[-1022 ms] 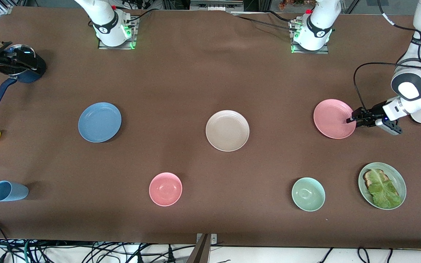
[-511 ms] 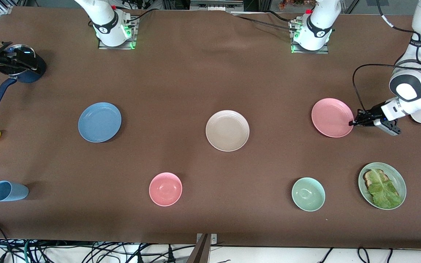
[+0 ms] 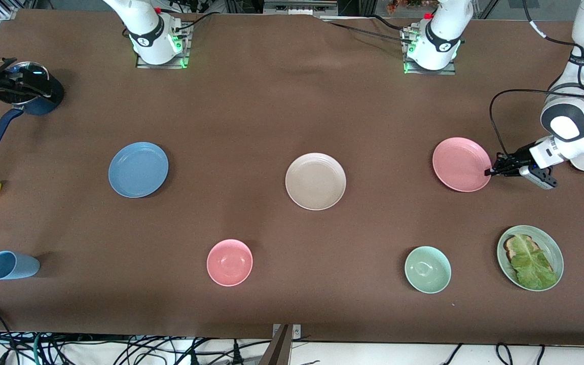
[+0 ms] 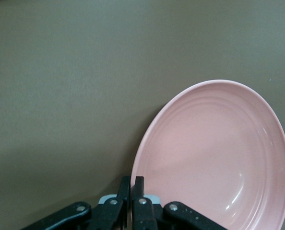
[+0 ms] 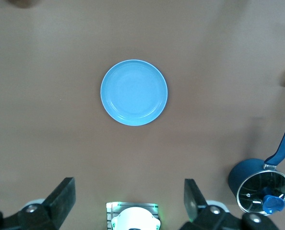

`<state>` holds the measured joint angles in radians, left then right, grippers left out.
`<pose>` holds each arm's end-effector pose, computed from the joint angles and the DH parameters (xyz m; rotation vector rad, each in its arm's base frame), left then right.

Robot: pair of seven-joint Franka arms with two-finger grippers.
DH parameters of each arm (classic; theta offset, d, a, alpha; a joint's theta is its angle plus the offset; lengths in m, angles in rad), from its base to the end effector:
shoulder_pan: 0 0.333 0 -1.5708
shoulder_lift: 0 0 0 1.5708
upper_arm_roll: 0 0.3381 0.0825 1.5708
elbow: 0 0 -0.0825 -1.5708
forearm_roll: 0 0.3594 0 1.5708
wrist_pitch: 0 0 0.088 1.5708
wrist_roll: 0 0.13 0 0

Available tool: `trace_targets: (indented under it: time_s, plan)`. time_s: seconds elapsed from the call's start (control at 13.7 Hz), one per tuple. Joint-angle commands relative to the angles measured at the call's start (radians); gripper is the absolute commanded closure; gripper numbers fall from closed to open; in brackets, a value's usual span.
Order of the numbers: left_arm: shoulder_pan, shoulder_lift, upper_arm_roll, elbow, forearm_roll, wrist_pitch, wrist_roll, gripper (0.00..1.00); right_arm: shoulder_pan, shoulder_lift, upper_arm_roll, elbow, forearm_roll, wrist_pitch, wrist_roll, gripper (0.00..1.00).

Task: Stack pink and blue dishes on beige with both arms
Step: 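Slide the pink plate with the left gripper onto the beige plate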

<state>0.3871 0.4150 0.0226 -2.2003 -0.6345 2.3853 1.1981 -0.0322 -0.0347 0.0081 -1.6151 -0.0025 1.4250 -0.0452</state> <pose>0.4864 0.1952 0.1956 2.7006 -0.3695 0.1569 0.4976 -0.0123 0.6107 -3.1293 -0.0327 0.2437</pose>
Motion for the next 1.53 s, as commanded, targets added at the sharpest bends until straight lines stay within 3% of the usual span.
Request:
trace_targets:
  time_s: [0.0,0.44,0.8,1.46]
  plan:
    - [-0.063,-0.031,-0.004,0.013,-0.037,-0.006,-0.072,1.00,-0.005,-0.007,0.000,-0.003,0.016,-0.006,-0.008,0.00]
    - [-0.166,-0.041,-0.137,0.040,-0.045,0.012,-0.476,1.00,-0.005,-0.007,-0.002,-0.003,0.016,-0.006,-0.007,0.00]
    - [-0.290,-0.039,-0.248,0.047,-0.045,0.142,-0.779,1.00,-0.005,-0.005,-0.002,-0.003,0.016,-0.006,-0.008,0.00]
    - [-0.631,-0.021,-0.247,0.074,-0.039,0.314,-1.273,1.00,-0.005,-0.005,-0.002,-0.003,0.016,-0.006,-0.007,0.00]
